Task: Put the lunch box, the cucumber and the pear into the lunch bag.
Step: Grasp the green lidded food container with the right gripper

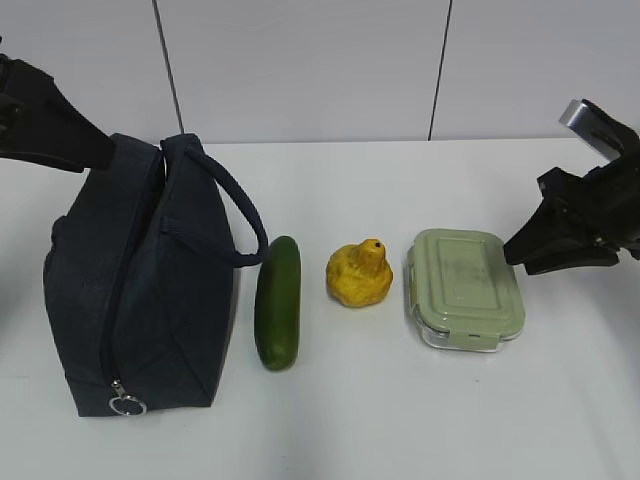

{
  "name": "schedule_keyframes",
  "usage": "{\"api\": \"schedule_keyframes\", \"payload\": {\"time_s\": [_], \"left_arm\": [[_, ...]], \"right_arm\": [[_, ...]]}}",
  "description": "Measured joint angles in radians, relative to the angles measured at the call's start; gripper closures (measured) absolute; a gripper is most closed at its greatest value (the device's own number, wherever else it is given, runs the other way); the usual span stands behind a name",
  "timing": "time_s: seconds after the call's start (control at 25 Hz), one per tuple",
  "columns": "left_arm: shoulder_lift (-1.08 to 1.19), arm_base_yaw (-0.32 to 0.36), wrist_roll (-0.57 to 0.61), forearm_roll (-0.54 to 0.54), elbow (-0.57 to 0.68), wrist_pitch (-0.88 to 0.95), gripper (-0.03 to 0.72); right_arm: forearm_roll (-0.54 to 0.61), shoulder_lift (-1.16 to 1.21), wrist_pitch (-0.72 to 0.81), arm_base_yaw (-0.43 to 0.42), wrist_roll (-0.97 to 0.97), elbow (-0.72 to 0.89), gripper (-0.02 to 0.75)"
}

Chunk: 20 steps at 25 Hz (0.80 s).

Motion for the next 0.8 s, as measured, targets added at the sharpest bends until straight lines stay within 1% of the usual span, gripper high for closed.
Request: {"api": "schedule_keyframes", "payload": {"time_s": [0.12,0.16,0.2,0.24,0.28,0.32,0.4,0.6,0.72,0.8], "left_arm": [[0.000,0.000,0.000,0.000,0.000,0.000,0.446],[0.000,0.000,0.000,0.000,0.000,0.000,0.446],[0.000,0.000,0.000,0.000,0.000,0.000,0.446],[0.000,0.000,0.000,0.000,0.000,0.000,0.446],[0.000,0.000,0.000,0.000,0.000,0.000,0.446],[0.000,0.000,0.000,0.000,0.000,0.000,0.446],[0.000,0.000,0.000,0.000,0.000,-0.001,0.446],[0.000,0.000,0.000,0.000,0.000,-0.005,0.446],[0.000,0.000,0.000,0.000,0.000,-0.012,0.446],[0.000,0.000,0.000,0.000,0.000,-0.016,0.446]], "right_arm": [[0.004,0.011,0.003,-0.011,-0.001,-0.009,0.436],[0.004,0.015,0.006,-0.015,-0.001,-0.013,0.413],[0.007,0.030,0.011,-0.031,-0.002,-0.013,0.363],[0.007,0.032,0.014,-0.035,-0.002,-0.015,0.346],[0.007,0.048,0.020,-0.044,-0.002,-0.015,0.307],[0.007,0.058,0.020,-0.046,-0.002,-0.015,0.286],[0.007,0.071,0.018,-0.048,-0.004,-0.015,0.268],[0.013,0.081,-0.023,-0.048,-0.018,-0.017,0.260],[0.052,0.100,-0.031,-0.048,-0.054,-0.021,0.260],[0.106,0.129,-0.027,-0.048,-0.098,-0.021,0.260]]}}
